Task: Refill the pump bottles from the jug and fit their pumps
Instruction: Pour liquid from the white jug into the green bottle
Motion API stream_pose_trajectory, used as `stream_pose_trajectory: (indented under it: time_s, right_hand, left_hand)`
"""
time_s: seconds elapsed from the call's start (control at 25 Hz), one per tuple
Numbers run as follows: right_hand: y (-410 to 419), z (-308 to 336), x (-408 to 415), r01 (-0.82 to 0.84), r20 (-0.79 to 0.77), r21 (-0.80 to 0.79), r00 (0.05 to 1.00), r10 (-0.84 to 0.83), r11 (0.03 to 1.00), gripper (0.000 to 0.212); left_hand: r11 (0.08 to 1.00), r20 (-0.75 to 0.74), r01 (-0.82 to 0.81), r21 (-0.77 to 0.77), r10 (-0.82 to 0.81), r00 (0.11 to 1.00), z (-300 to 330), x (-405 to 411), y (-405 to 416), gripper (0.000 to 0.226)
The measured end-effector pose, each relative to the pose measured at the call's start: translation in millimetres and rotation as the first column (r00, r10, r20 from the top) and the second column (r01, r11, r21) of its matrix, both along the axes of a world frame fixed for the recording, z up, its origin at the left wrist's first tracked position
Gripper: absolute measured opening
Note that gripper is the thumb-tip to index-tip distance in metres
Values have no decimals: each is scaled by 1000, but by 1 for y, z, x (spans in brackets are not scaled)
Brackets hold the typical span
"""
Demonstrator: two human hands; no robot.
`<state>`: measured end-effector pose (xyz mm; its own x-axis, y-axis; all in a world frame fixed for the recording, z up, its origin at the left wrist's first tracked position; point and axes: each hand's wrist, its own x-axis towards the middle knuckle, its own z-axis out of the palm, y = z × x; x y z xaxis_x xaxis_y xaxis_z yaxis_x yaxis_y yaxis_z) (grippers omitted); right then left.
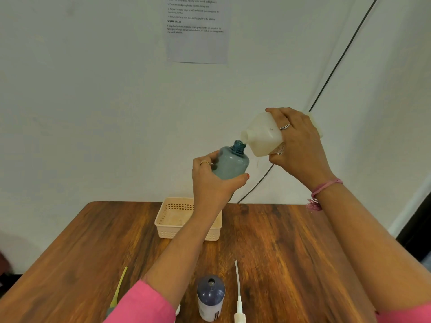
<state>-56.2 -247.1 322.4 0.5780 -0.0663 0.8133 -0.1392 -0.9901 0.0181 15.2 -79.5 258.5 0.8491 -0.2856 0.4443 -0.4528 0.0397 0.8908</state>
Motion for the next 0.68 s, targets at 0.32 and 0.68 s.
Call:
stream_pose_trajectory:
  time_s: [0.32, 0.68]
  right_hand:
    - [-3, 1, 2, 6, 3, -25, 1000, -6, 1000, 88]
    - [-3, 5, 3, 18, -9, -52, 1000, -19, 998, 88]
  left_hand:
    - [1000, -4, 9, -3, -9, 1000, 1, 1, -1, 70]
    - [1000, -3, 8, -4, -8, 1000, 1, 2, -4, 69]
